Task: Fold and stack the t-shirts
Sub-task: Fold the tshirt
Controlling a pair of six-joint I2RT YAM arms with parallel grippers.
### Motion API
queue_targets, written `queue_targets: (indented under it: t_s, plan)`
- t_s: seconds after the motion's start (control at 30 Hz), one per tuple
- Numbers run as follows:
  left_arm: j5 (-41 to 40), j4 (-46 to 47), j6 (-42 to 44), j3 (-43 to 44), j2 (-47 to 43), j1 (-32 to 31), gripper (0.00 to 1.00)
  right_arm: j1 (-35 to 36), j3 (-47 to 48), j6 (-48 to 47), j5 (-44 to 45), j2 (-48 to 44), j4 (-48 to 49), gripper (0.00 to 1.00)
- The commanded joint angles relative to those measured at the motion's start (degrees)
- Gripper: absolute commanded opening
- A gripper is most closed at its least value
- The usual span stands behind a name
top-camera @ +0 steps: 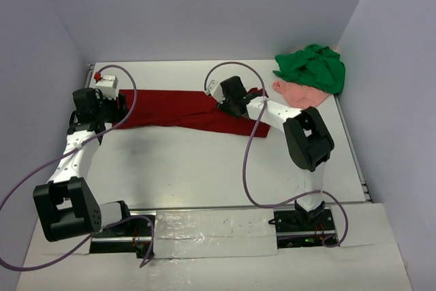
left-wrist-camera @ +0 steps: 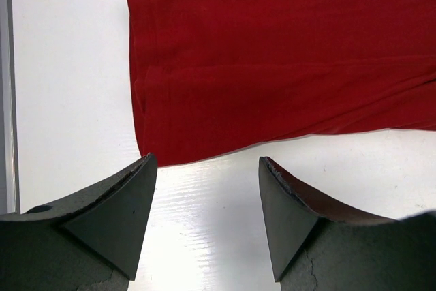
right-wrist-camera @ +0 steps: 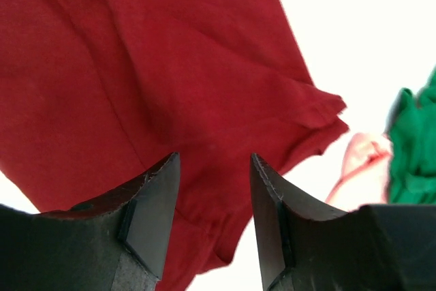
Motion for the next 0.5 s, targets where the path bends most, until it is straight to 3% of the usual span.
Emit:
queue_targets:
  t_s: [0.0, 0.23, 0.47]
  plan:
    - [-0.02, 0.45, -0.53, 0.25, -1.65, 0.08, 0.7, -0.37, 4.7, 0.52, -4.12, 2.11, -3.1, 0.52]
    - [0.59, -0.08, -0.36, 0.43, -1.39, 0.34, 0.7, -0.72, 8.75, 1.75, -7.39, 5.09, -7.67, 0.51]
    - [1.03, -0.34, -0.09, 0.42, -1.12, 0.52, 0.7, -0.9, 11.21, 2.1, -8.01, 6.94, -9.96, 0.43]
